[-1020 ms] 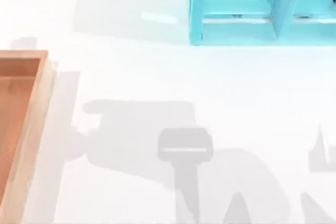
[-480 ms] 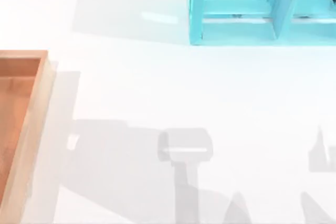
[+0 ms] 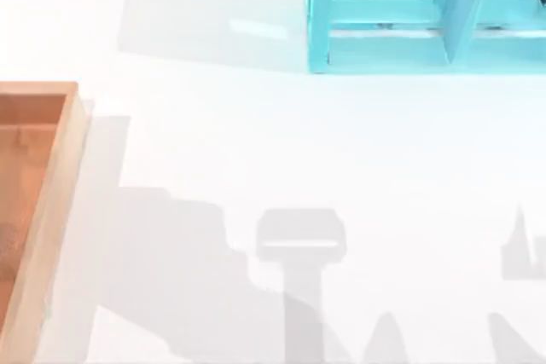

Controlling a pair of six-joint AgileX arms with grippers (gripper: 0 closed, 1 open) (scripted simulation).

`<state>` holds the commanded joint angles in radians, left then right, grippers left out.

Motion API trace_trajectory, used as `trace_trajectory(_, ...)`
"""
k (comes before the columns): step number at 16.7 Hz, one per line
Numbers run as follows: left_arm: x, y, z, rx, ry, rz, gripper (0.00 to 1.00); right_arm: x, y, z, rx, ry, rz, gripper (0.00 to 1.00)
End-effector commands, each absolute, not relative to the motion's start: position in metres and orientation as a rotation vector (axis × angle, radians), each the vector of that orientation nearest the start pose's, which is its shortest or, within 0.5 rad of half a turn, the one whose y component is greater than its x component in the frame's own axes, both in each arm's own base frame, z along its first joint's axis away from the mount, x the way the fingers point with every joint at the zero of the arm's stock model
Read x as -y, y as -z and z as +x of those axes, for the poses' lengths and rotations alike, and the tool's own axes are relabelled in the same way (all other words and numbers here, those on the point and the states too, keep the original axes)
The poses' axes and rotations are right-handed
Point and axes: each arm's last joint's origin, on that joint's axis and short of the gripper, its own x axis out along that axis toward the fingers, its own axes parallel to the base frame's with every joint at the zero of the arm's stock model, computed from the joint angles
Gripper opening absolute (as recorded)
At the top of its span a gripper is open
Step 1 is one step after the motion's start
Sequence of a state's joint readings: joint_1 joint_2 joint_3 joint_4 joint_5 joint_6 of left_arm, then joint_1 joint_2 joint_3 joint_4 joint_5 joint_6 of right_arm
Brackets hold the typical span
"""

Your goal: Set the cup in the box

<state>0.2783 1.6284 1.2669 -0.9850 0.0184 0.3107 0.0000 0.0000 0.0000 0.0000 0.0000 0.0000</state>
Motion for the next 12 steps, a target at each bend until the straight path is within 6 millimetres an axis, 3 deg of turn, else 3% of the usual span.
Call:
trace_trajectory(3, -0.089, -0.217, 0.301, -1.351, -0.015, 0.057, 0.00, 0.001, -0.160, 0.106, 0.000, 0.000, 0.000, 1.00)
trace_trajectory(7, -0.089, -0.215, 0.301, -1.353, -0.015, 0.056, 0.00, 0.001, -0.160, 0.106, 0.000, 0.000, 0.000, 1.00)
trace_trajectory(12, -0.089, -0.215, 0.301, -1.353, -0.015, 0.056, 0.38, 0.001, -0.160, 0.106, 0.000, 0.000, 0.000, 1.00)
